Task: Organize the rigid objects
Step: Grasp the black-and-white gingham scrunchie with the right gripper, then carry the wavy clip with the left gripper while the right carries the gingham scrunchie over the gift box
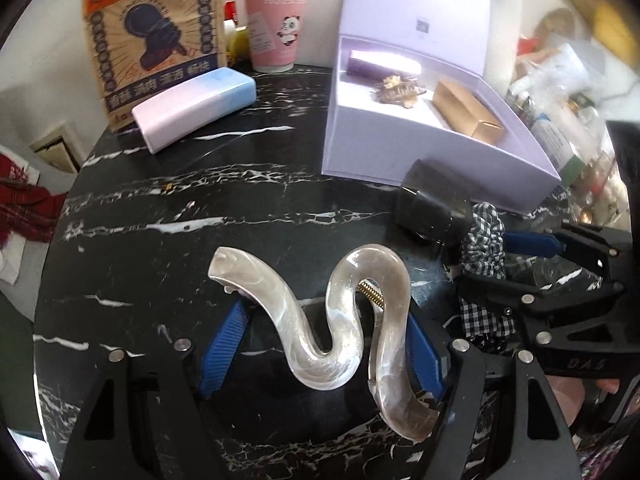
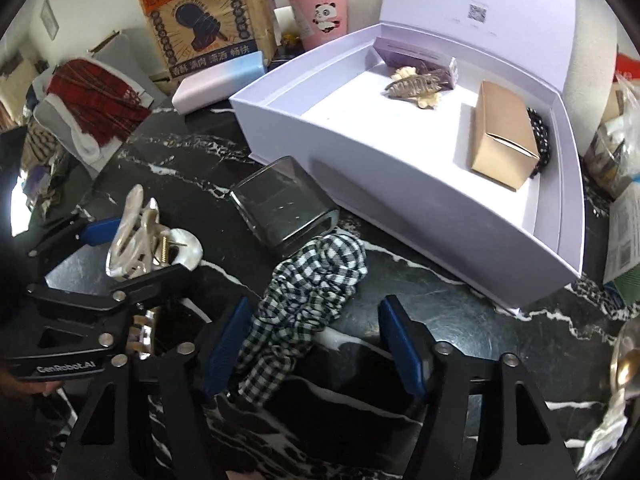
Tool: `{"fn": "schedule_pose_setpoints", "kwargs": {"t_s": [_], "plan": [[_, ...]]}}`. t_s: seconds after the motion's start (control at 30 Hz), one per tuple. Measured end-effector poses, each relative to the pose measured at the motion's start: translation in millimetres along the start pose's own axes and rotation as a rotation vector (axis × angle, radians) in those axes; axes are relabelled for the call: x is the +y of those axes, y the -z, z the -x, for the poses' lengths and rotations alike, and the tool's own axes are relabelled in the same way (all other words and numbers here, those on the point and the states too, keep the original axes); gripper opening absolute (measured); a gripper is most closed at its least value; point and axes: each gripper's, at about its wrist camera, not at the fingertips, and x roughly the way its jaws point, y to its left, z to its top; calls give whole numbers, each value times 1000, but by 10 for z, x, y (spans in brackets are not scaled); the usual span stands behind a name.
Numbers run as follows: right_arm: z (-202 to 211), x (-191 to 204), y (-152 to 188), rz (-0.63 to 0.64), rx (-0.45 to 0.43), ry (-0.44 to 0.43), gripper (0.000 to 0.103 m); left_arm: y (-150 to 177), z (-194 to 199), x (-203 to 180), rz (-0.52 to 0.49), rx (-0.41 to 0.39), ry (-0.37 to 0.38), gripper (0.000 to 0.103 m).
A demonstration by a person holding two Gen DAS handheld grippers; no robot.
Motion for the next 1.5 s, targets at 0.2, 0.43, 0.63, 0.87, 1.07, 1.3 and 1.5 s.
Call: {"fn": "schedule_pose_setpoints", "kwargs": {"t_s": [0.2,0.43,0.63,0.87,1.07,1.3,1.5], "plan": [[4,73,29,47,-15,-22,37,27,3,-24,10,-15,-10,75],[94,-3,125,8,-40,-42,24,63,20,-72,26,-13,2,75],[220,-64,214,-11,-71,-33,24,154,75,-129,41,-6,27,75],[445,-203,296,-47,-129,-17,24,185,194,-241,43,-18,52,75],[638,-231,361,-50,-174,-11,24,142,348,-408,8,-52,58,75],[876,-269,510,-52,-211,-5,24,100,499,-679,-45,-85,54,75],[1073,-312,681,-76,-241,-6,24,83,611,-900,-80,-103,66,75]]}}
